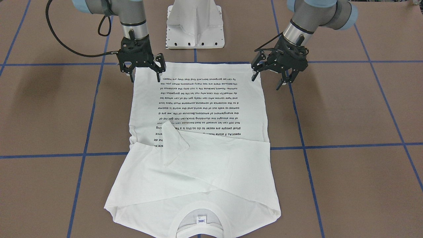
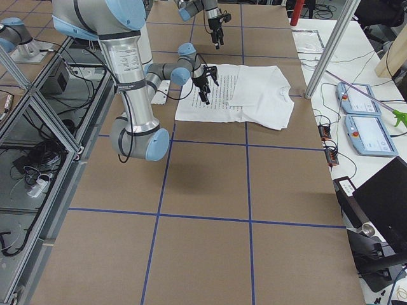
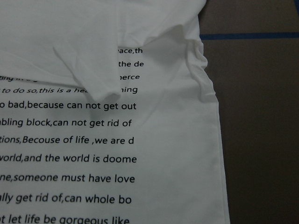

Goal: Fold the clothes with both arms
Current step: 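Move both grippers to the shirt's hem edge nearest the robot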

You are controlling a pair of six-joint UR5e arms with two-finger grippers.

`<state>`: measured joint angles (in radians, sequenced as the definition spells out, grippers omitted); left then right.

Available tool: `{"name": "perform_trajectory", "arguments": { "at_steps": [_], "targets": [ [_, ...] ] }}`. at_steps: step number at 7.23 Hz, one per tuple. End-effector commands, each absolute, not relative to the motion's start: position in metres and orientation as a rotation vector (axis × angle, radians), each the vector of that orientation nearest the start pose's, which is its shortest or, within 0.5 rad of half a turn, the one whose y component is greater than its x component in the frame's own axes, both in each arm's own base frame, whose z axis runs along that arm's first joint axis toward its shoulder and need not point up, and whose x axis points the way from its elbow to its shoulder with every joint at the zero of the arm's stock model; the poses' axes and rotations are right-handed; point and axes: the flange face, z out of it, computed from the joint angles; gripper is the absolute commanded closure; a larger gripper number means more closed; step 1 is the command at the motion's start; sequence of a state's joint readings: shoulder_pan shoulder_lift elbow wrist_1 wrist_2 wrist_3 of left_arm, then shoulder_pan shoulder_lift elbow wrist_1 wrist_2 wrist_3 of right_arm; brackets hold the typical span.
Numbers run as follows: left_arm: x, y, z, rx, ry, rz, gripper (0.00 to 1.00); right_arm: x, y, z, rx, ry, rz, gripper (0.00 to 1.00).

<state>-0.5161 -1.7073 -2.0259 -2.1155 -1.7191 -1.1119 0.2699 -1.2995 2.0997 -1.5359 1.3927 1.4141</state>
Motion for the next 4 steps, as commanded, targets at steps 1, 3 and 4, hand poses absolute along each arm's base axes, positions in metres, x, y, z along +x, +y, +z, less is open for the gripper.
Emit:
{"name": "perform_trajectory", "arguments": {
  "at_steps": [1, 3, 4],
  "targets": [
    [0.426, -0.295, 0.348, 0.355, 1.015, -0.029, 0.0, -0.469, -0.238, 0.298, 0.352, -0.806, 0.209, 0.01],
    [0.45, -0.243, 0.37, 0.297, 0.988, -0.044, 0.0, -0.47, -0.236, 0.298, 0.352, -0.805, 0.206, 0.01],
    [0.462, -0.218, 0.376, 0.273, 0.981, -0.038, 0.0, -0.47, -0.236, 0.298, 0.352, -0.805, 0.206, 0.01]
  ]
}}
